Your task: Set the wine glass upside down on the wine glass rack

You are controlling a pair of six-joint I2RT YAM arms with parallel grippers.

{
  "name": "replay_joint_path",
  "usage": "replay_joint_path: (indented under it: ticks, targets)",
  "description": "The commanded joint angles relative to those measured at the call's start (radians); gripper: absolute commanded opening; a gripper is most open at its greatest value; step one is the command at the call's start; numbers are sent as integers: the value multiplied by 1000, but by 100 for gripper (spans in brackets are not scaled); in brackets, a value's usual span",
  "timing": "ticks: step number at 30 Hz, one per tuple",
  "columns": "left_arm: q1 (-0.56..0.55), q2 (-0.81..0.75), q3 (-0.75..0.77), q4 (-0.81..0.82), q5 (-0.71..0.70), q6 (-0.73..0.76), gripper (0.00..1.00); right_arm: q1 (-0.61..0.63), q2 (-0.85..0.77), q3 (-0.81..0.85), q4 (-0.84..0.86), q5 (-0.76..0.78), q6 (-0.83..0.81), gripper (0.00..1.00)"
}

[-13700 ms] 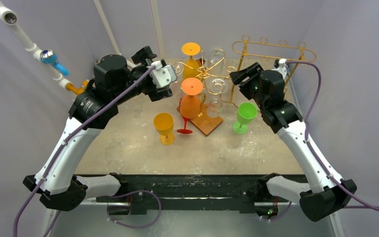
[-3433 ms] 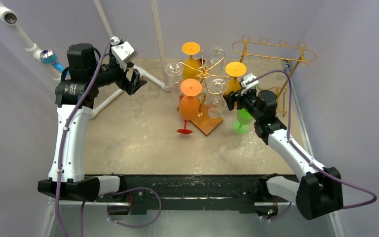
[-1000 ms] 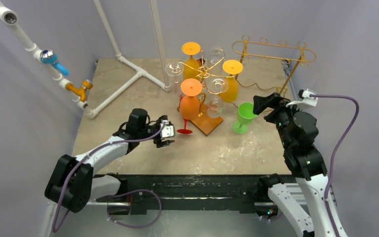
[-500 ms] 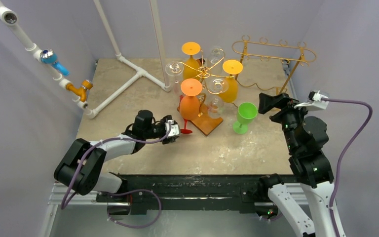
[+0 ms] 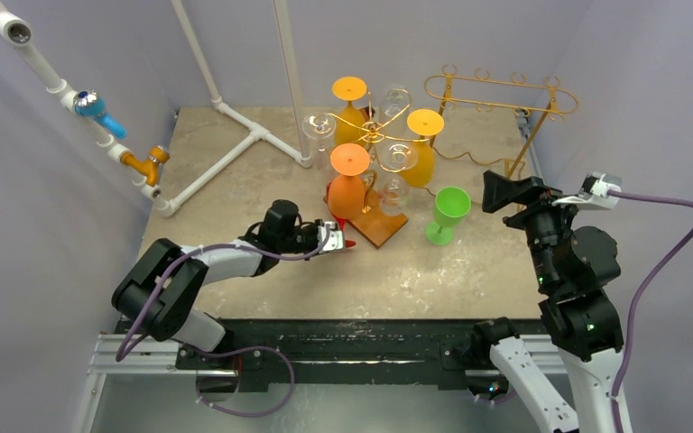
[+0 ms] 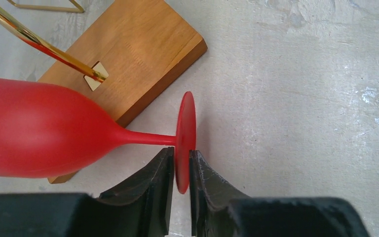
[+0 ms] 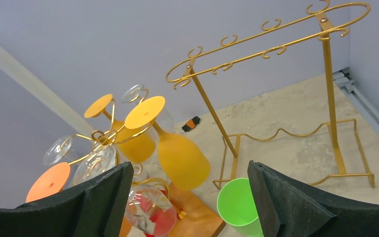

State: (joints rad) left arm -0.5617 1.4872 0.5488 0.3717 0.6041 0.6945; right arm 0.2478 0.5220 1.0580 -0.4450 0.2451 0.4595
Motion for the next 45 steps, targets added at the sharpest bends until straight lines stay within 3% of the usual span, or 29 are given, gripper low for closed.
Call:
replay_joint_path:
  ticks: [1,5,8,15,20,26,29,33,40,45]
  targets:
    - [-21,-1,43,-23,19,11,14,1,-11,38,8,3,-28,96]
    - [-32,-47,67,-190,29,16,0,2,-7,56,8,-3,-38,96]
    - [-32,-113,81,-382,64,81,0,1,5,67,6,-21,-50,96]
    - [-36,-232,239,-1104,192,496,0,1,76,128,-4,-132,-102,98]
    - [-36,-276,404,-1508,260,612,0,2,125,153,32,-307,-217,99]
    - [-36,-356,569,-1794,363,688,0,3,178,87,235,-747,-293,96]
    - [-37,-404,636,-1809,386,559,0,10,205,73,285,-949,-336,97]
    - [-45,-490,667,-1808,432,488,0,69,255,151,185,-1053,-451,99]
    - [-78,-433,765,-1808,572,332,0,464,408,300,-6,-846,-648,99]
    - [-91,-371,861,-1807,659,212,0,583,487,397,-137,-807,-732,99]
